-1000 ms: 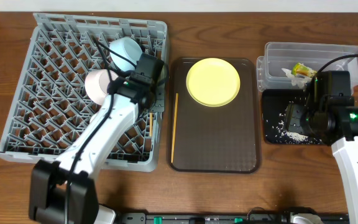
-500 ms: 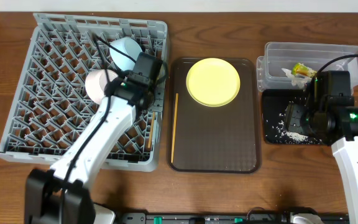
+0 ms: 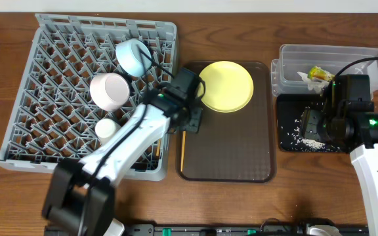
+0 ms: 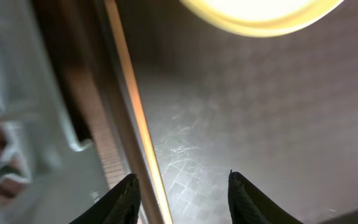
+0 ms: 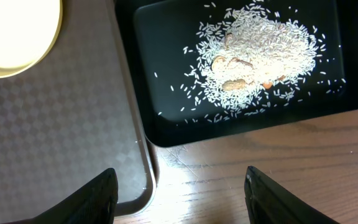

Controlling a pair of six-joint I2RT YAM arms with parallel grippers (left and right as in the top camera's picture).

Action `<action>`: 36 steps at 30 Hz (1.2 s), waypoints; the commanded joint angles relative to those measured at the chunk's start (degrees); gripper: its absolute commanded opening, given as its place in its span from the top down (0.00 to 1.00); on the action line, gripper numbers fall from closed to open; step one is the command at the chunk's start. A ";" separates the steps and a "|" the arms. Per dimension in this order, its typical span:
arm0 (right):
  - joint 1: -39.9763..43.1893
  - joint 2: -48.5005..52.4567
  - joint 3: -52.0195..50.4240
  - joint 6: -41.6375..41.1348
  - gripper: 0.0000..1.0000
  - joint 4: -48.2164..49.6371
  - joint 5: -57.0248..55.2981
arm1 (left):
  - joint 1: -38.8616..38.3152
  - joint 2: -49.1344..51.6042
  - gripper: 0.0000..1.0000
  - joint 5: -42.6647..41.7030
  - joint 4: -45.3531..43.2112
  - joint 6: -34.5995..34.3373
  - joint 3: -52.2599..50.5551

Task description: Sort waste into correct bins and load items into the dishwasher

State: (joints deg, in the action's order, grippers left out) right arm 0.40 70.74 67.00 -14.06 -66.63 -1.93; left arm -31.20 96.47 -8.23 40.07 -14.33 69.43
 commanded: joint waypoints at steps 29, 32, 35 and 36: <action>1.07 -0.35 0.44 -0.04 0.37 -0.02 0.07 | -1.46 16.22 0.81 4.17 -2.78 -1.44 -1.14; 1.07 -0.35 0.44 -0.04 0.37 -0.02 0.07 | -2.32 16.22 0.89 4.20 -2.67 -1.42 -1.14; 1.07 -0.35 0.44 -0.04 0.37 -0.02 0.07 | -2.91 16.13 0.94 4.20 -2.62 -1.42 -1.09; 1.07 -0.35 0.44 -0.04 0.37 -0.04 0.07 | -2.91 15.96 0.94 4.20 -2.38 -1.42 -0.98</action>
State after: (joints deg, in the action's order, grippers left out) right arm 0.40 70.74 67.02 -14.06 -66.61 -1.91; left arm -33.34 110.43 -4.10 37.01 -15.84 68.99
